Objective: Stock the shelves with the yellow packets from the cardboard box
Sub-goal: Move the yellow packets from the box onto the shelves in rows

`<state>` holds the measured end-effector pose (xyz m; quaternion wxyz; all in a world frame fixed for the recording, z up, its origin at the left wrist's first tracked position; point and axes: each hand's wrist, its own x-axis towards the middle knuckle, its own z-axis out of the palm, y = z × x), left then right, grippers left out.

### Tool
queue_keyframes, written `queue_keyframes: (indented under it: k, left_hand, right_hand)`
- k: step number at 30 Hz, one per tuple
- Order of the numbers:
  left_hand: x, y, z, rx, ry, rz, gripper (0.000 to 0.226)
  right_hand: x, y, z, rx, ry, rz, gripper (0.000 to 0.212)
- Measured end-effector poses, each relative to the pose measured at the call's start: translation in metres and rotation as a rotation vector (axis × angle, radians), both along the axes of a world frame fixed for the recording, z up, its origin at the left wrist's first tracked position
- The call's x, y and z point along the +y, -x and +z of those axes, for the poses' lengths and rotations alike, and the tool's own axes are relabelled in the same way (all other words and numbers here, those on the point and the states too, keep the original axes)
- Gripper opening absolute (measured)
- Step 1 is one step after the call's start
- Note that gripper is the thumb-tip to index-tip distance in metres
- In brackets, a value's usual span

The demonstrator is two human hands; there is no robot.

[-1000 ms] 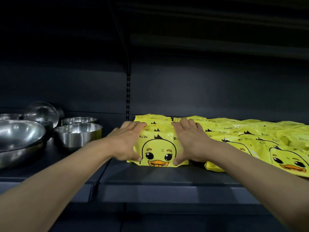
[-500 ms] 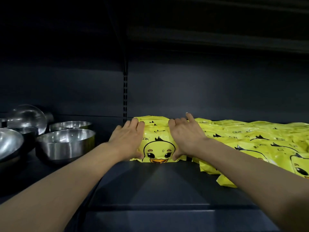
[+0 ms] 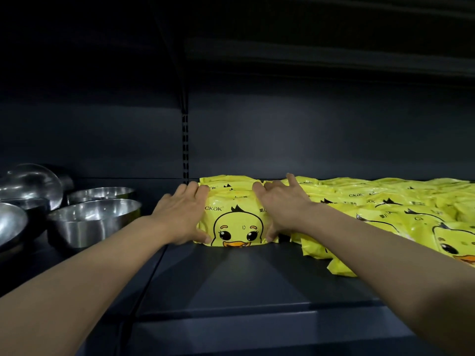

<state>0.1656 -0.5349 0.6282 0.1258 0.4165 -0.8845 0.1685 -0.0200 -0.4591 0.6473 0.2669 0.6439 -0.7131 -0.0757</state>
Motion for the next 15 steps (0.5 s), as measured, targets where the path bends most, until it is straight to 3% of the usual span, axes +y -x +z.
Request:
queue_keyframes:
  k: [7,11,15]
  left_hand:
    - [0.016,-0.003,0.004,0.008,0.024,0.053,0.115]
    - [0.049,0.007,0.011,0.078,0.058,0.031,0.115]
    - [0.100,0.037,0.015,0.148,0.042,-0.097,0.102]
  right_hand:
    - [0.033,0.007,0.010,-0.019,0.068,0.052,0.095]
    - [0.081,0.036,0.027,-0.185,0.189,0.117,0.064]
    - [0.128,0.081,0.037,-0.397,0.134,0.127,0.050]
